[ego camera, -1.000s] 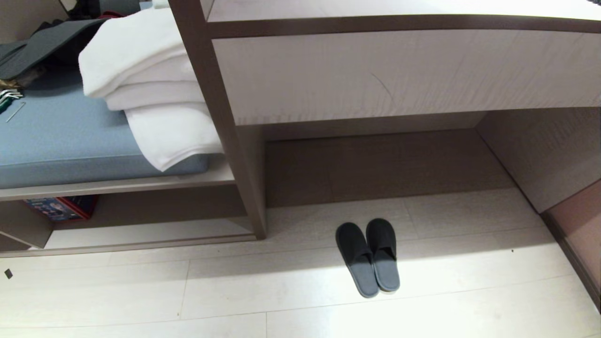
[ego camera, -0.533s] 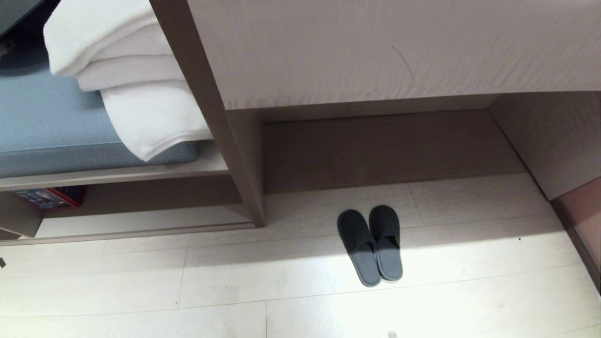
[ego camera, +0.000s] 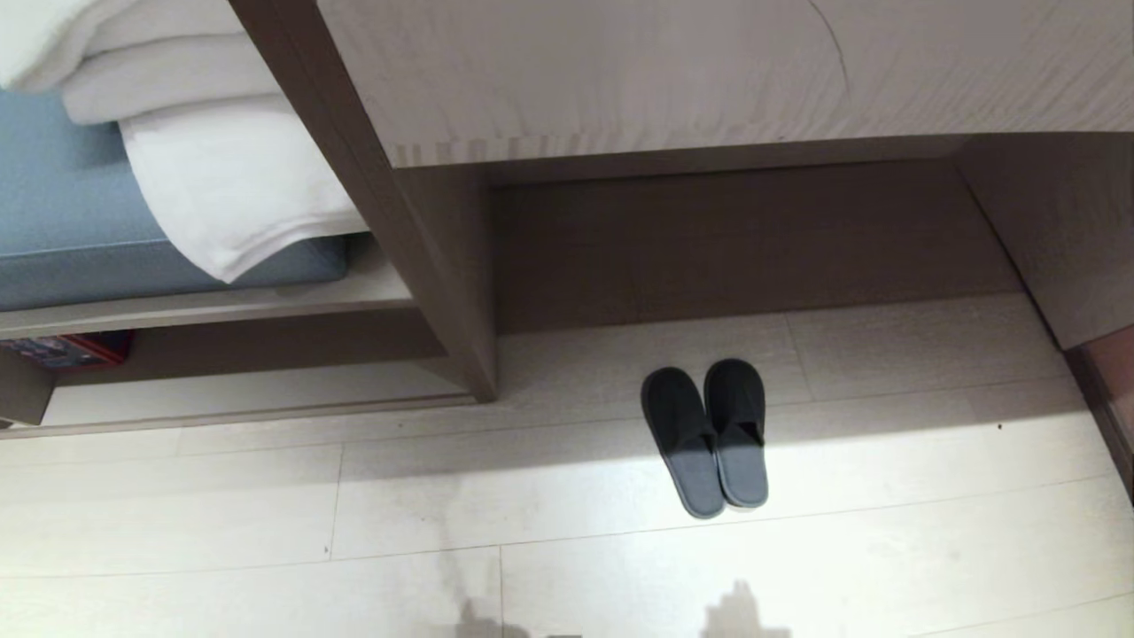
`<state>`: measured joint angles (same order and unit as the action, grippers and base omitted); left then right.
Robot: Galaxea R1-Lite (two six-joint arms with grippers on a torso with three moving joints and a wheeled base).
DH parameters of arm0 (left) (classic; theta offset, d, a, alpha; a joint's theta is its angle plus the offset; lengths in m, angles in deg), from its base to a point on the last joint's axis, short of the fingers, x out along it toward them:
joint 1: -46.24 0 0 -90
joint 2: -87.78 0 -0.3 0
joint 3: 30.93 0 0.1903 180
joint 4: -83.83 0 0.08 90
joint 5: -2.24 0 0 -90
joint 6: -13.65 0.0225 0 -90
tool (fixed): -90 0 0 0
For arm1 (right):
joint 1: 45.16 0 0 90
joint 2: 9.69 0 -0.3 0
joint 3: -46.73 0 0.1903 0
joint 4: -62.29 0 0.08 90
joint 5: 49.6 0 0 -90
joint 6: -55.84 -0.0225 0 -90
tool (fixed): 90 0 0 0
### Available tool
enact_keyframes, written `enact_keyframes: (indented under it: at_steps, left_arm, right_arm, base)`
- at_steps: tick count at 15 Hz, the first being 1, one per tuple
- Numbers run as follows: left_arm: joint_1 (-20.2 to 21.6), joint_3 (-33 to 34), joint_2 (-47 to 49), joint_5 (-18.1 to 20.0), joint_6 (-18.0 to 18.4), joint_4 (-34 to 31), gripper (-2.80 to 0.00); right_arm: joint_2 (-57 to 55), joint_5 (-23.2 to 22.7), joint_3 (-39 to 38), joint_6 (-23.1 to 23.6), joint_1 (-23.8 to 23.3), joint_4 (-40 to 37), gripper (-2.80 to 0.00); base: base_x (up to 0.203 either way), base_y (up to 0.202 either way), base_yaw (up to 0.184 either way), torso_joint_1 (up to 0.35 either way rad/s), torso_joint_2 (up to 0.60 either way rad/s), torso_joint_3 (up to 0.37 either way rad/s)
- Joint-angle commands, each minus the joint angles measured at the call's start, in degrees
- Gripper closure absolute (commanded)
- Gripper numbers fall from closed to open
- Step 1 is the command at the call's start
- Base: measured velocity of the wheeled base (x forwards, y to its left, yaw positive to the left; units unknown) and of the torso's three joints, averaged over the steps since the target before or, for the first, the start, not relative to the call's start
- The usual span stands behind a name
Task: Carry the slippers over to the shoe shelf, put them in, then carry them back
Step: Pick up the slippers on the floor
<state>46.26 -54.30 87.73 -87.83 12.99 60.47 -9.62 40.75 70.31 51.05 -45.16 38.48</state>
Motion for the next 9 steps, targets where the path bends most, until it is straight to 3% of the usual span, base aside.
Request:
enact_keyframes:
  at_steps: [1,9]
  left_arm:
    - [0.06,0.00,0.05,-0.01,-0.04,0.00,0.00]
    - [-0.02,0.00,0.05,-0.01,-0.04,0.00,0.00]
  right_arm:
    - [0.01,0.00,-0.03,-0.04,0.00,0.00,0.00]
    - [-0.07,0.00,0.03,-0.04,0.00,-0.03,0.00]
  base:
    - [0.000,0.000,0.000,0.000,0.01,-0.197]
    - [0.000,0.000,0.000,0.002,0.00,-0.199]
